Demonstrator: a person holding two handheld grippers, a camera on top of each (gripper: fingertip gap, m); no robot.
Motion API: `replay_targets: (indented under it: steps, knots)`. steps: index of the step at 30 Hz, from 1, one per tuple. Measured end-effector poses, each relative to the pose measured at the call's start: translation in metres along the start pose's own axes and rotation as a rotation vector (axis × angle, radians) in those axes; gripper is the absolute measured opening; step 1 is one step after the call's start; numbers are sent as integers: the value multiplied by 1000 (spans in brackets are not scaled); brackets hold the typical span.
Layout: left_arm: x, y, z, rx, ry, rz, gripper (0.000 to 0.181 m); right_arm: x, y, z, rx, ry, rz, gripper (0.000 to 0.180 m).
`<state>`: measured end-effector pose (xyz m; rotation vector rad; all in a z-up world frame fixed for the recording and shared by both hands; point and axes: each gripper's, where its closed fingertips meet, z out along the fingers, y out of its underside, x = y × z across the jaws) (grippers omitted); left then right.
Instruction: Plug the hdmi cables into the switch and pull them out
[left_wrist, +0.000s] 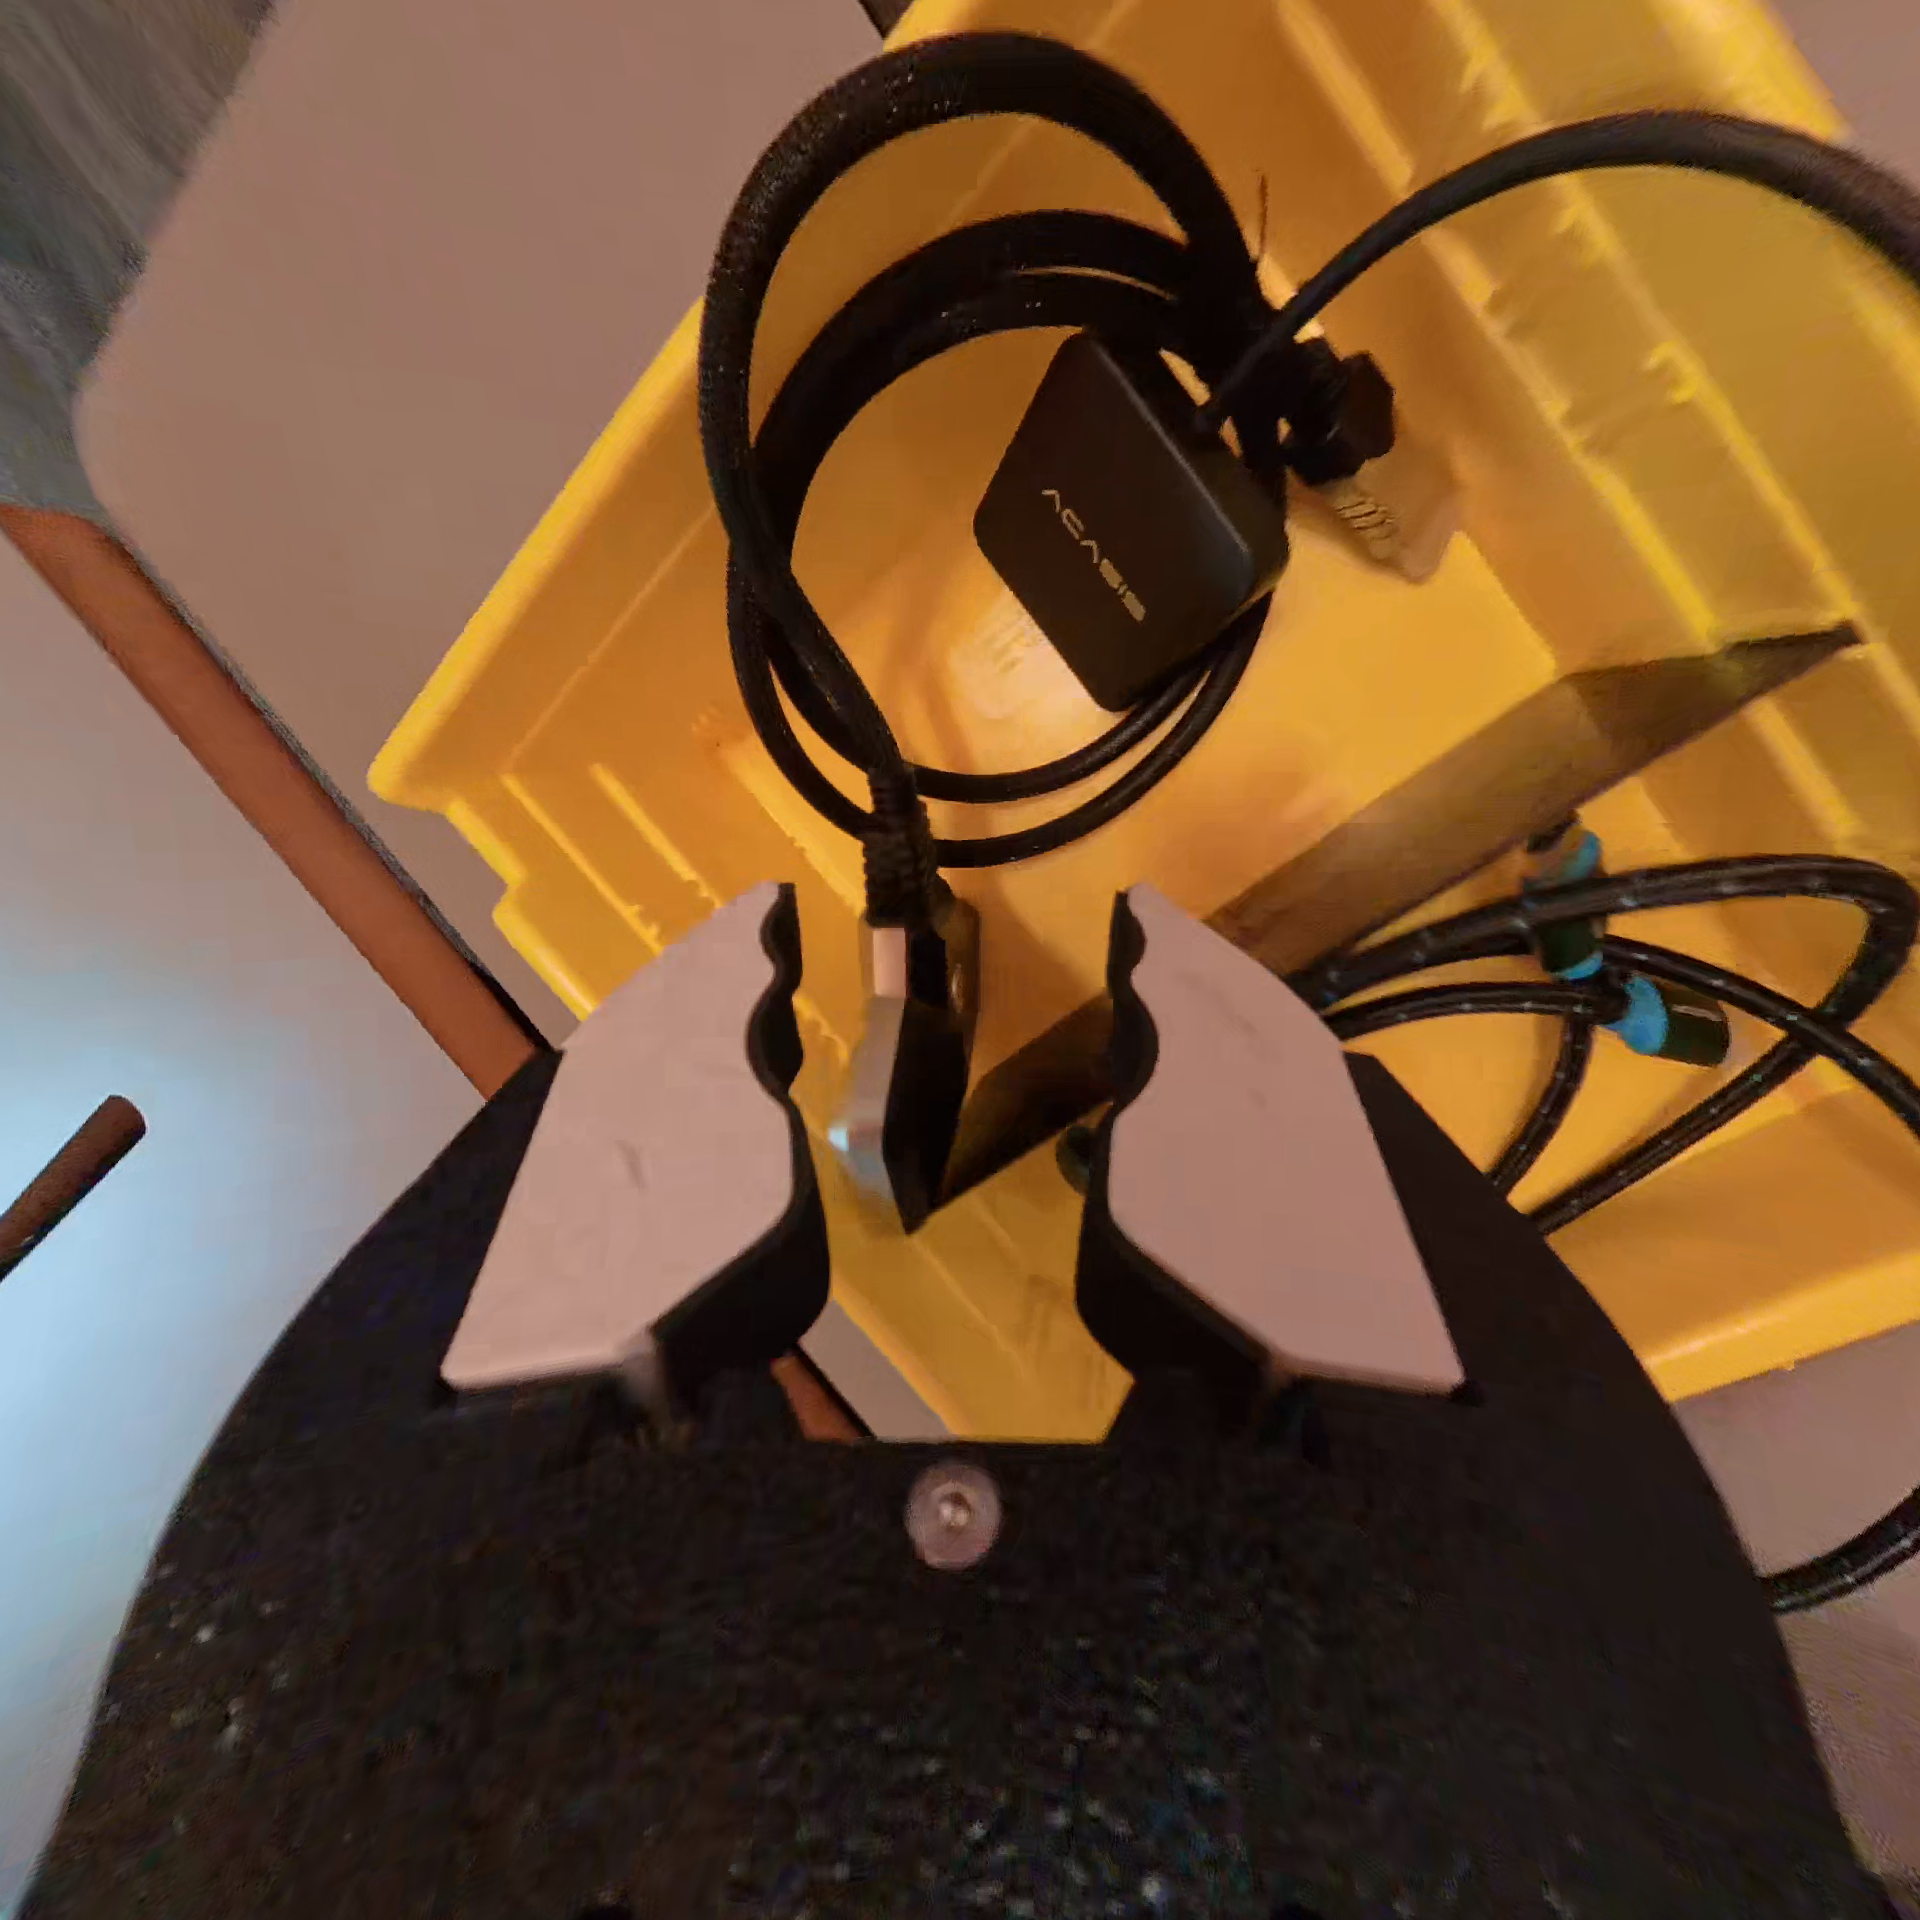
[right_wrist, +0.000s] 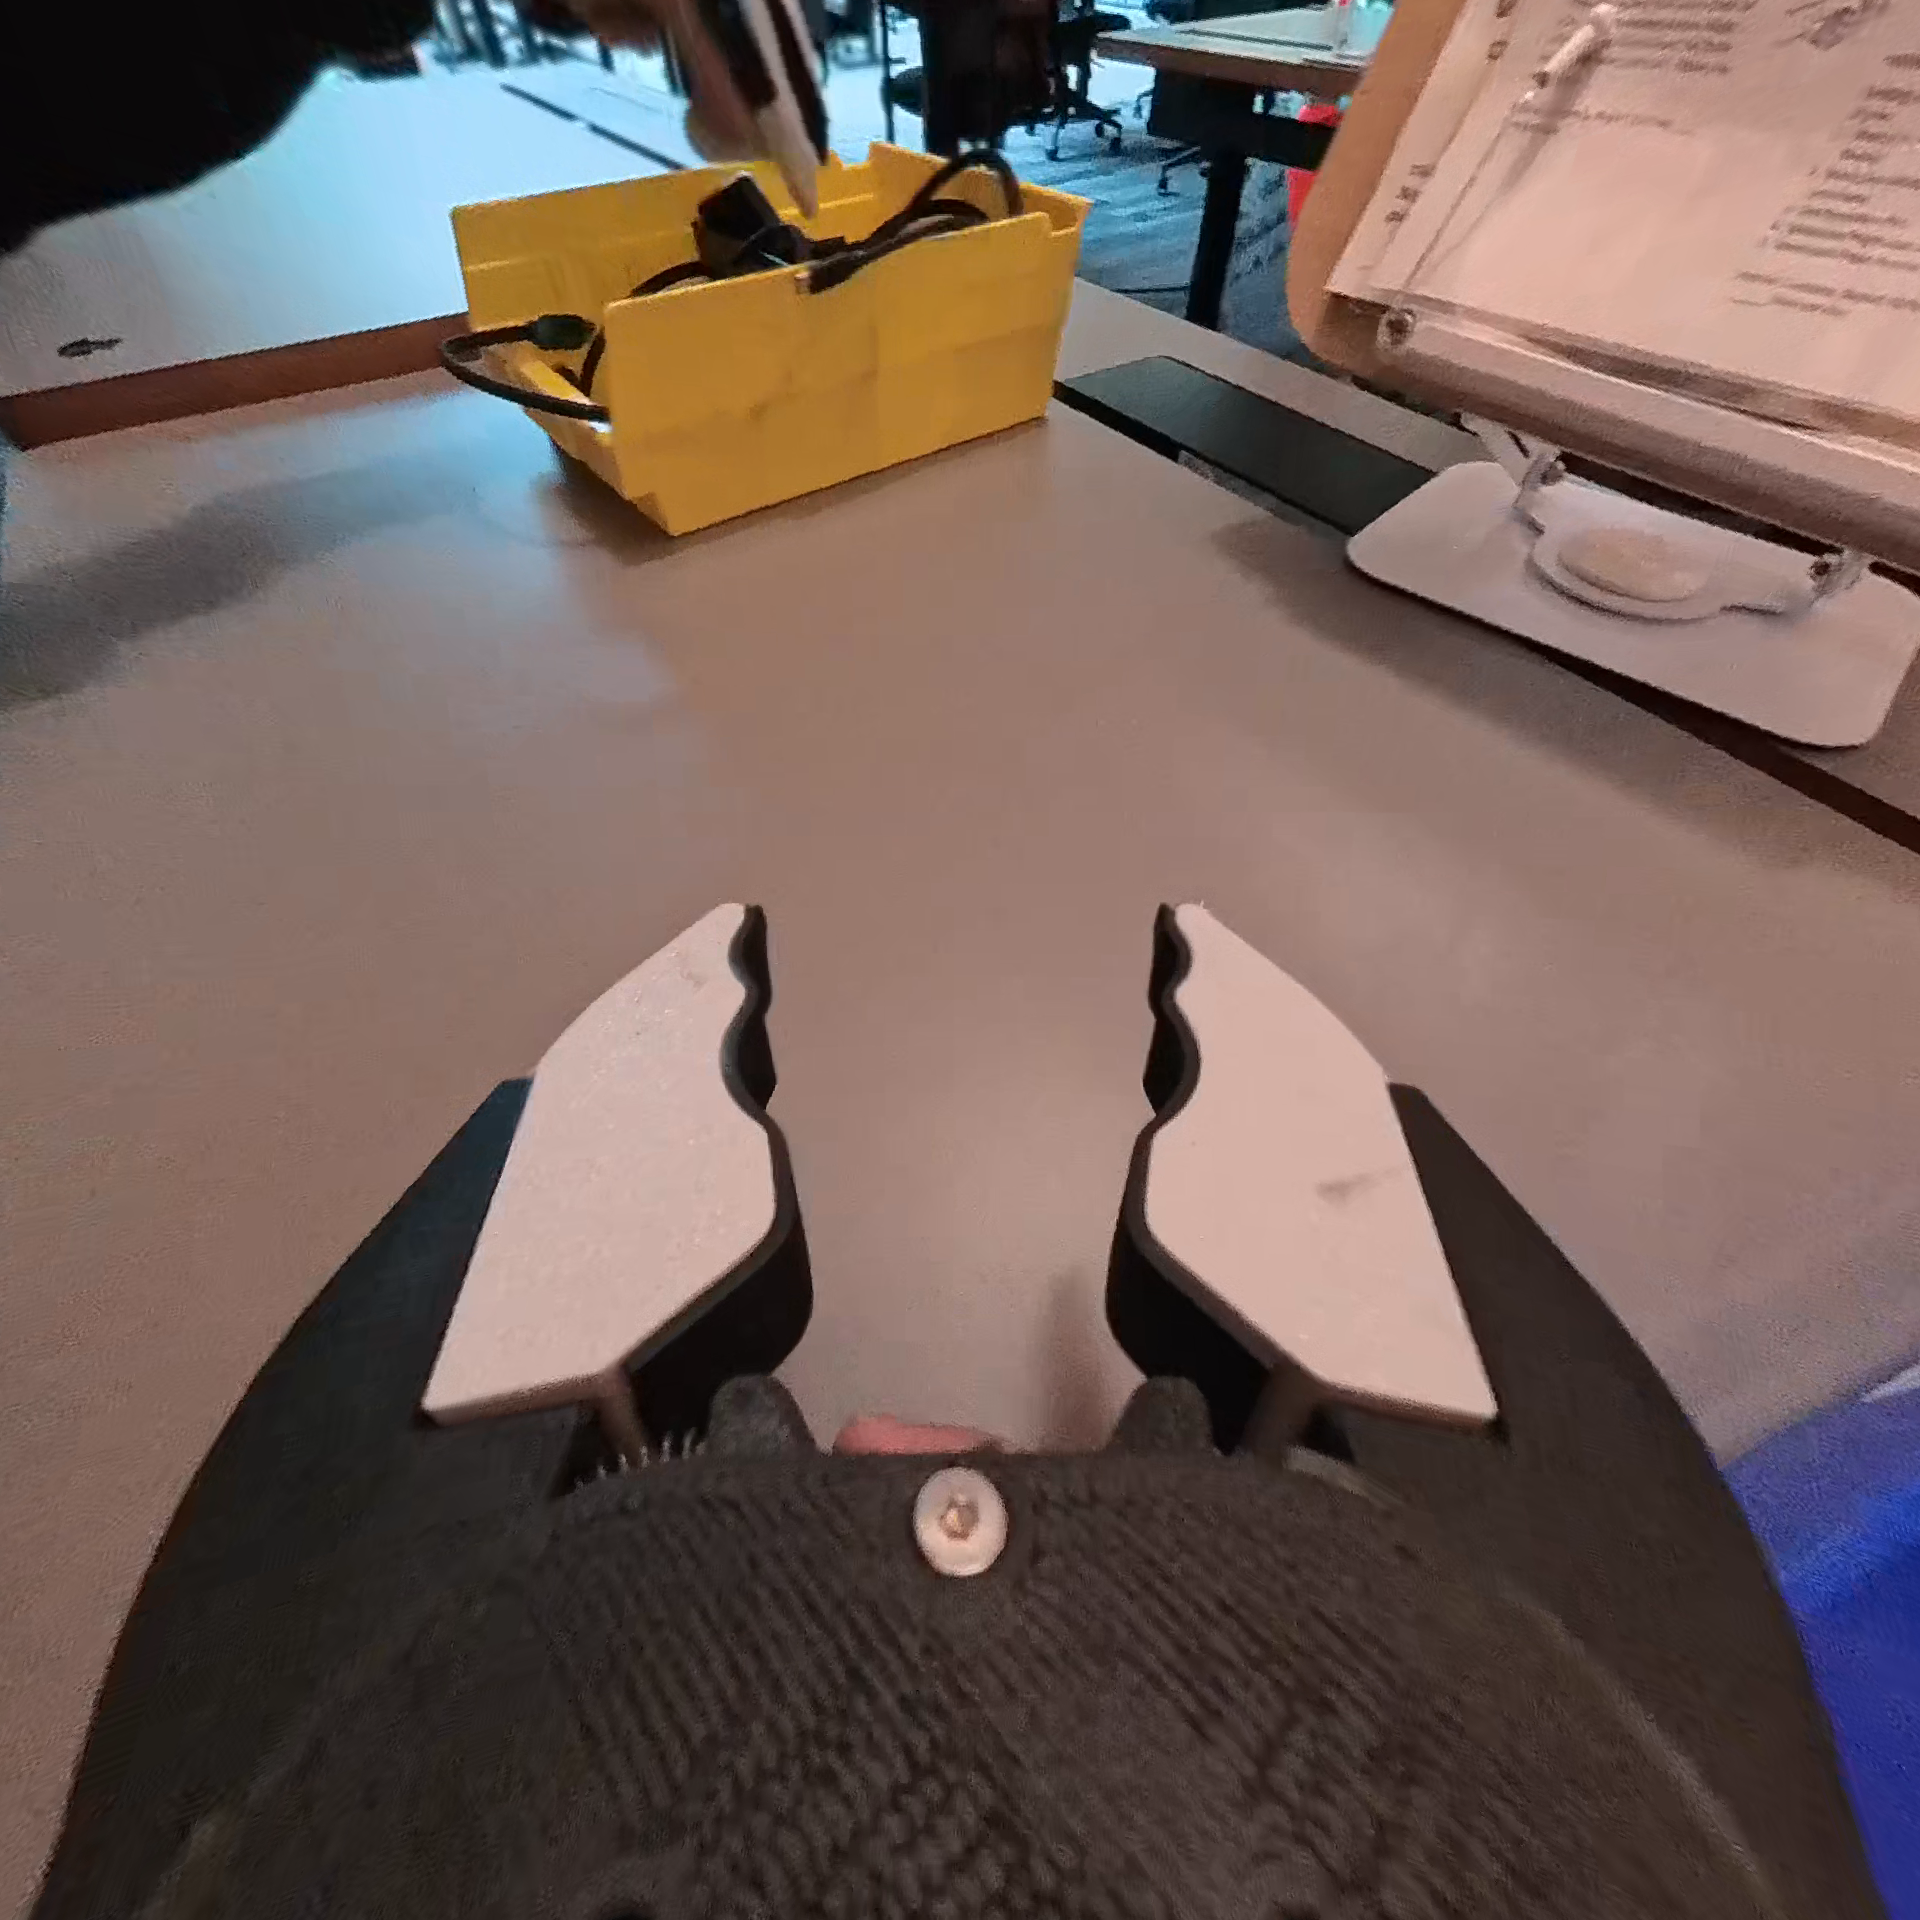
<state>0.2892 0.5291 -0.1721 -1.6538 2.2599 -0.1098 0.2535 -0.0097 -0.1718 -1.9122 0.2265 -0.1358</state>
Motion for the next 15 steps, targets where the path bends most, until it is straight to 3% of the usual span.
replay_targets:
  steps: [1, 7, 10, 13, 15]
  knots:
    - [-3, -1, 6, -48, 13, 10, 59, -5, -1, 0, 3, -17, -21, 71]
    - [-18, 13, 35, -348, 88, 40, 58, -35, 11, -7, -25, -153, -71, 70]
    - [-24, 24, 43, -450, 112, 48, 46, -37, 17, -10, -30, -169, -93, 70]
    - [-12, 18, 46, -447, 189, 85, 18, -35, 20, -7, -39, -170, -85, 66]
    - [-11, 23, 50, -486, 167, 138, 20, -39, 21, -4, -43, -199, -76, 64]
